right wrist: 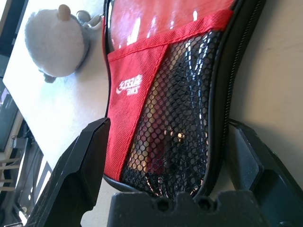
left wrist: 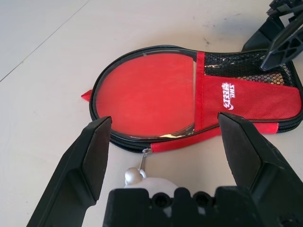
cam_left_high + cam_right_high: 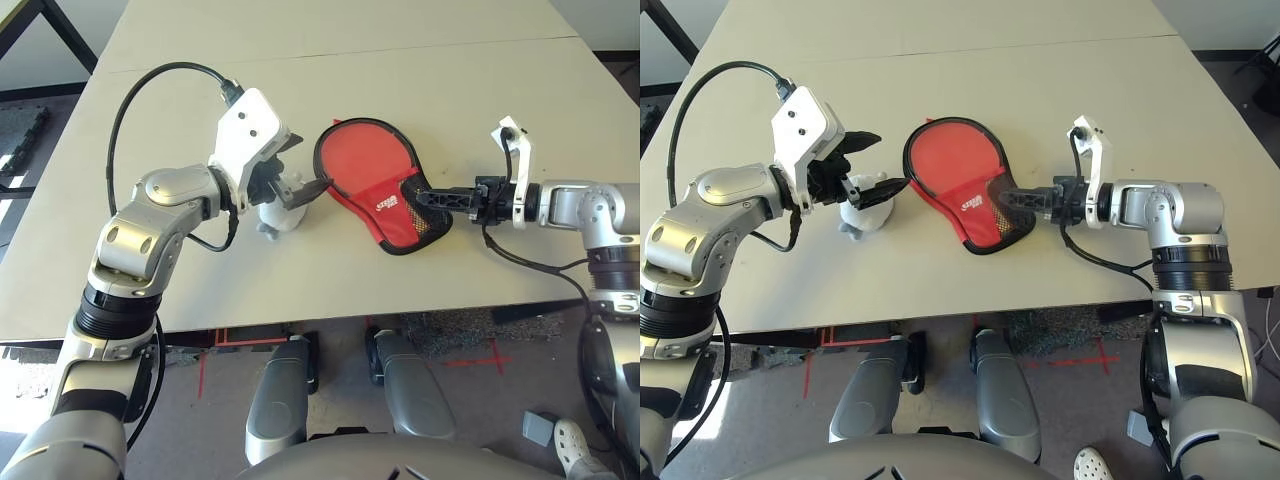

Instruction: Store the ping-pong paddle in its case and zip it.

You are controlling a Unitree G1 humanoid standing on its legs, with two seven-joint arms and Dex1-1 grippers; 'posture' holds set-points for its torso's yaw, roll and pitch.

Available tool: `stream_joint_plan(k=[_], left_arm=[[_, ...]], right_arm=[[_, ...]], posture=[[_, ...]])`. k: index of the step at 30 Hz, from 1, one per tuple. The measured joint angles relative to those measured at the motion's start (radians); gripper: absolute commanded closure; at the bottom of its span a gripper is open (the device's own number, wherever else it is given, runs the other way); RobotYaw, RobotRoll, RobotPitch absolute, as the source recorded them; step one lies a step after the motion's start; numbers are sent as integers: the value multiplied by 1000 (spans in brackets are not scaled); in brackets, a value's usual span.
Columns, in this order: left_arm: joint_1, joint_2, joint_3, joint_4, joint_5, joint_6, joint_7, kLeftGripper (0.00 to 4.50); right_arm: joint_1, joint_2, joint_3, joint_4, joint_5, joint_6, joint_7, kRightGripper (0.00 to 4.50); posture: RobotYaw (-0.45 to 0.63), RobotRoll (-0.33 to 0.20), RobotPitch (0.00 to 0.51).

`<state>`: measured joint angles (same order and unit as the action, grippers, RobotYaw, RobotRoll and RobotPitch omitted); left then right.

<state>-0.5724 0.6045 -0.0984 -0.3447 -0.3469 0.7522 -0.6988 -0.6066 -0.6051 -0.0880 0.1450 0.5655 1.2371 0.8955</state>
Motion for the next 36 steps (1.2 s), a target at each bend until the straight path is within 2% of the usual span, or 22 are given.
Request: stream_joint_plan(k=[8, 10, 12, 21, 27, 36], left_arm=[[0, -2, -1, 1, -1, 0, 0, 0], [0, -2, -1, 1, -1, 0, 0, 0], [0, -3, -2, 1, -1, 0, -1, 0], [0, -4, -6, 7, 0, -9, -2, 0], [1, -4, -12, 10, 6, -27, -7, 0], [6, -5, -22, 44, 18, -48, -18, 0]], right_arm=[[5, 27, -22, -24, 31, 49, -51, 28], [-5, 41, -47, -2, 41, 74, -72, 395], [-17, 57, -73, 29, 47, 100, -102, 950], [-34, 67, -124, 98, 50, 164, -183, 4382], [-17, 35, -138, 67, 74, 209, -190, 4465], [88, -42, -203, -91, 153, 346, -198, 4465]], posture=[[97, 0, 220], [97, 0, 220], [97, 0, 219], [85, 0, 218], [68, 0, 218], [39, 0, 216]])
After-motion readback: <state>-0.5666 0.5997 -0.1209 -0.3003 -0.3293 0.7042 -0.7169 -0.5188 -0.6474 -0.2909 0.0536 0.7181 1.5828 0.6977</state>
